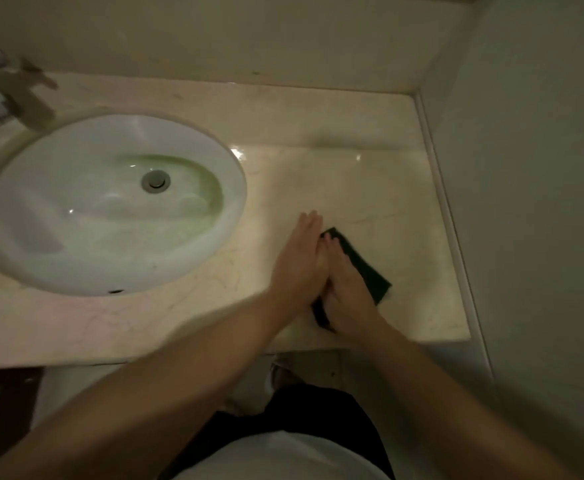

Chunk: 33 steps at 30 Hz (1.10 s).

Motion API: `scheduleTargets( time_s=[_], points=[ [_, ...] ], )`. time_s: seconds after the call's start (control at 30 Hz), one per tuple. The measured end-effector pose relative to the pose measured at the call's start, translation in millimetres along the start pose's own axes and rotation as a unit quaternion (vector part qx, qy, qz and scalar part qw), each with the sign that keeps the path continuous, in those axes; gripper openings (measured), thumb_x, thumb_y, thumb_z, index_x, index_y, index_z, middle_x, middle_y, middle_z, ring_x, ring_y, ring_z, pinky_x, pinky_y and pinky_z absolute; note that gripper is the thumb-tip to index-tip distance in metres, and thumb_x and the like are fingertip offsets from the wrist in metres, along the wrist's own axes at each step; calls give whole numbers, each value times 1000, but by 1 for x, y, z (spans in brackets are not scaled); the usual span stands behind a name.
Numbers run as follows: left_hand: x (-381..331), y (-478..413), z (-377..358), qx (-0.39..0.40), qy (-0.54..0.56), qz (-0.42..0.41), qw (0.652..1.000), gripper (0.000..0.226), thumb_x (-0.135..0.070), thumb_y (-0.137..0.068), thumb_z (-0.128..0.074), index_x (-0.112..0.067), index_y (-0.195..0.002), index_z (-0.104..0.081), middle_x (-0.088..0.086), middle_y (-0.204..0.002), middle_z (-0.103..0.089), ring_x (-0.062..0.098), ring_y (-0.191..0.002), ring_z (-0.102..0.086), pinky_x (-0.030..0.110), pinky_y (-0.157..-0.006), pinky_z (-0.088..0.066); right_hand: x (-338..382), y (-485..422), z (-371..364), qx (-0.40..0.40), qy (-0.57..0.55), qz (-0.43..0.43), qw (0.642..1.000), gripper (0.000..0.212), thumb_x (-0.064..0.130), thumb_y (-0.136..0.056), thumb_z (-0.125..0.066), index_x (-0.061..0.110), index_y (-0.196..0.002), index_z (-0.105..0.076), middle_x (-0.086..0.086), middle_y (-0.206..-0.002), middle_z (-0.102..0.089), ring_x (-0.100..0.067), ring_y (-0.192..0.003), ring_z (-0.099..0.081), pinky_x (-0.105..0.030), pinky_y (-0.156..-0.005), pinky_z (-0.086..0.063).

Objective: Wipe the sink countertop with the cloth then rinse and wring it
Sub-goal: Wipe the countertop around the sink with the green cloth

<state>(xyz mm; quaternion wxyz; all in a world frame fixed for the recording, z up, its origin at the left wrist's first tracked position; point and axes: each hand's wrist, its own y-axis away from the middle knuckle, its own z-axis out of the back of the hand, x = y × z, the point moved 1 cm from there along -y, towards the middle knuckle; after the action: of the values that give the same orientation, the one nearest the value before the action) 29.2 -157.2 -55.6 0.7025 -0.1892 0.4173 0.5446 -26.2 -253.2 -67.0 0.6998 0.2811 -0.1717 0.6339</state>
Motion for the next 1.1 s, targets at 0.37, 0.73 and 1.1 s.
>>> scheduleTargets(
  time_s=[0.37,0.73,1.1],
  points=[
    [37,63,-29,18,-300,-31,953,71,-41,-101,-27,-2,-151,6,15,-160,10,26,-149,8,36,-118,8,-13,58,-10,-79,144,-59,985,55,6,-101,-40,-7,-149,-15,-21,-158,-17,-32,-148,-9,-37,-121,-7],
    [196,163,181,-79,-390,91,913,70,-37,-96,-27,2,-151,-10,21,-159,-13,31,-148,-11,41,-122,-11,107,38,-122,5,191,25,981,71,35,-91,-15,2,-154,-8,-15,-163,-4,-28,-150,-1,-41,-122,-2],
    [128,113,101,-88,-286,116,947,73,-34,-90,-28,2,-151,-12,22,-159,-12,32,-148,-9,40,-122,-5,110,29,-136,2,213,11,977,67,32,-95,-13,0,-153,-8,-16,-162,-4,-26,-150,1,-39,-121,0]
  ],
)
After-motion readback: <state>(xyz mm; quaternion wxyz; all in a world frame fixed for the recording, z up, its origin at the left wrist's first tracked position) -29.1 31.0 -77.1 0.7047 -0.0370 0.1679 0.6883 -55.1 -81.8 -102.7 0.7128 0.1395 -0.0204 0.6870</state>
